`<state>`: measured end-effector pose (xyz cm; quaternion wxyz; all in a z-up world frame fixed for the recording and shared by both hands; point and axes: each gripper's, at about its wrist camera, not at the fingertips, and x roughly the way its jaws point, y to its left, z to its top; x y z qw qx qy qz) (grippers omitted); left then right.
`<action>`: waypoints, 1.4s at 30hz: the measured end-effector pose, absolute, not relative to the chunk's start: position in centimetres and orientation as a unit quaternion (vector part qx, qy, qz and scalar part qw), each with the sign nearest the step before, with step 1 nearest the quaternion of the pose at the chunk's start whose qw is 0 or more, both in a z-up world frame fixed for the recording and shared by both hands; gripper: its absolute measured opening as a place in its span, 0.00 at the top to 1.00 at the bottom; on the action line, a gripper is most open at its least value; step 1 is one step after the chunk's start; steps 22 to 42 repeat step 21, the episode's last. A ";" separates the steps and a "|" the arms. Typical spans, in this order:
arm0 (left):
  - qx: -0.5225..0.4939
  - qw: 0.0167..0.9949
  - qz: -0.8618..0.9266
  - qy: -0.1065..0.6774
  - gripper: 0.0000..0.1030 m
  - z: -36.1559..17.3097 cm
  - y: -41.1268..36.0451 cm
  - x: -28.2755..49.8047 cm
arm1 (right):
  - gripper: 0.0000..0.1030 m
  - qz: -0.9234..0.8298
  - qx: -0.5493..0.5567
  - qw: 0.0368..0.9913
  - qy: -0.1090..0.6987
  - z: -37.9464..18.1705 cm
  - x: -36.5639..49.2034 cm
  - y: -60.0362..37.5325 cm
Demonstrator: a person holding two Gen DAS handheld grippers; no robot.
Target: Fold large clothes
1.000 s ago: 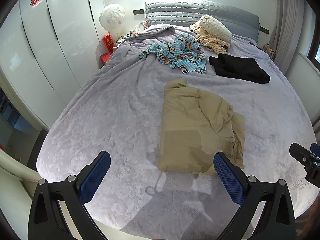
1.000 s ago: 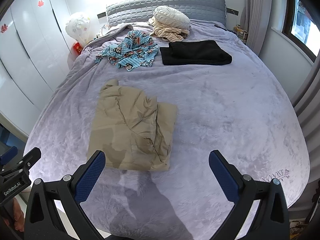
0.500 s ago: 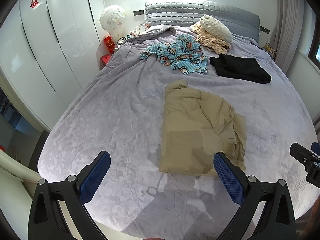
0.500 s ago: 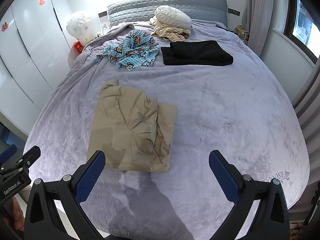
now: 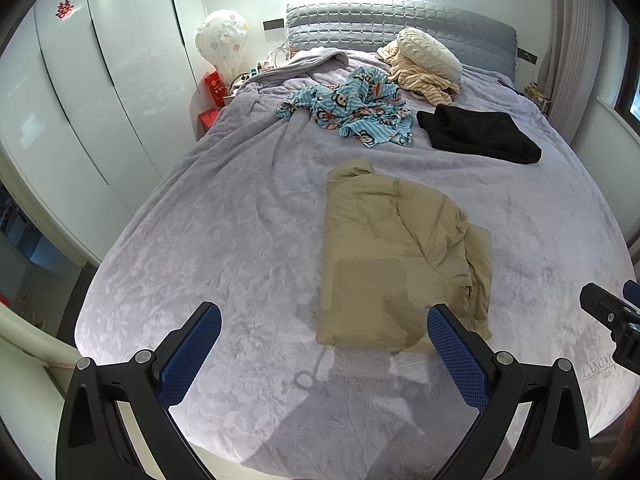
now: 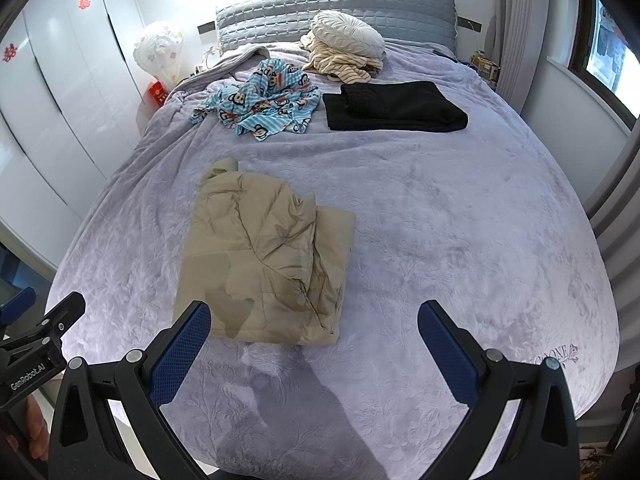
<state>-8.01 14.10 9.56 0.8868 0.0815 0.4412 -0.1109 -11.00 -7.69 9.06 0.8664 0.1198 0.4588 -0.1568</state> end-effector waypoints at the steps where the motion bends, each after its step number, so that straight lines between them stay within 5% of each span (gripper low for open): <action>1: 0.082 0.887 -0.111 0.441 0.00 9.6 14.1 -8.0 | 0.00 -0.157 0.120 0.866 0.459 9.0 -11.0 -7.6; 42: 0.084 0.887 -0.126 0.437 0.00 9.2 14.1 -7.1 | 0.00 -0.158 0.115 0.863 0.465 8.9 -11.1 -8.1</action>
